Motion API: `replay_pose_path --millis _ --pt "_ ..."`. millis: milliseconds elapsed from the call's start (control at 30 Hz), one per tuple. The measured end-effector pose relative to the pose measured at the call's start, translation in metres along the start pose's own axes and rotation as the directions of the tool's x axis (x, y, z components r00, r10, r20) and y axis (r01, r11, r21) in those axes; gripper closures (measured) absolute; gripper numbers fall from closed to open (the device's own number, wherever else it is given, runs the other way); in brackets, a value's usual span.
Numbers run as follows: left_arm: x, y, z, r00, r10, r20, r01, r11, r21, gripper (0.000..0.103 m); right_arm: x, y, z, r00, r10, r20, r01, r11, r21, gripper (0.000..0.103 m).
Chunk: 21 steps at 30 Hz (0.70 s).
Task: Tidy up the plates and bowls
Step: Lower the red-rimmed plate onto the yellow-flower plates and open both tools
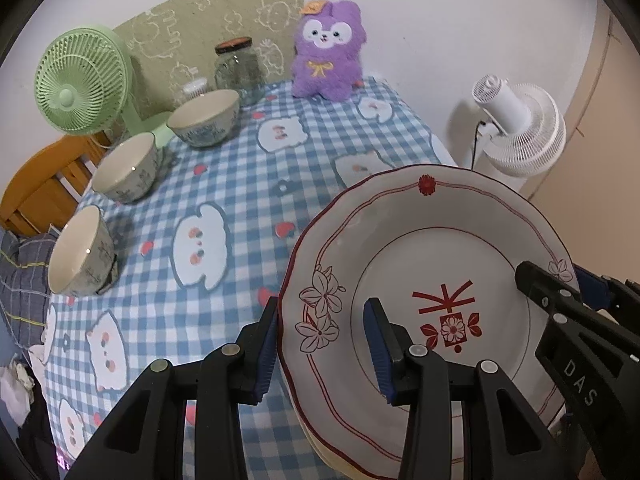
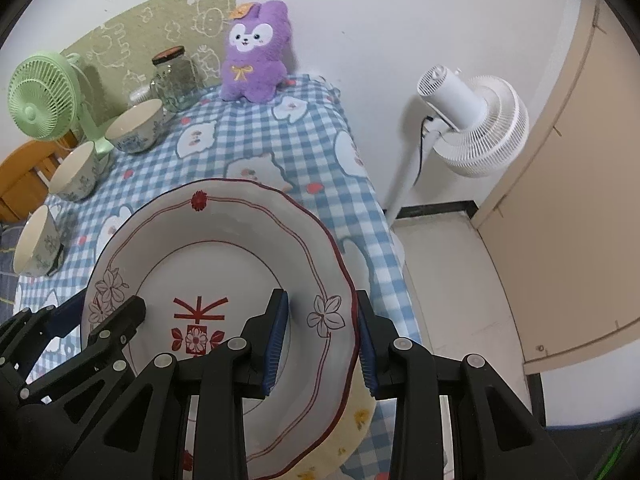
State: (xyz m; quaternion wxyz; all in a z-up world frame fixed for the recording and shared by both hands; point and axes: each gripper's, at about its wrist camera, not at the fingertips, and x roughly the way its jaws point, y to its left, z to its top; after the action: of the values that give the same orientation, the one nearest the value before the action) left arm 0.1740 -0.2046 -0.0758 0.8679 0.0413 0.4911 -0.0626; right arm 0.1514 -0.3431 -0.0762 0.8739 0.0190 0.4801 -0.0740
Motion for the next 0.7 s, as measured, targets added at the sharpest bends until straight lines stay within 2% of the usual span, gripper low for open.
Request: replay_pose_path --millis 300,700 --pt "0.013 -0.007 -0.019 0.999 -0.004 -0.032 0.005 0.999 0.032 0.062 0.015 -0.004 -0.021 0.999 -0.014 -0.045 0.015 1.0 0.019 0.067" --pt "0.027 -0.006 -0.034 0.997 -0.011 -0.078 0.014 0.999 0.031 0.062 0.03 -0.003 -0.034 0.996 -0.018 -0.084 0.02 1.0 0.023 0.067"
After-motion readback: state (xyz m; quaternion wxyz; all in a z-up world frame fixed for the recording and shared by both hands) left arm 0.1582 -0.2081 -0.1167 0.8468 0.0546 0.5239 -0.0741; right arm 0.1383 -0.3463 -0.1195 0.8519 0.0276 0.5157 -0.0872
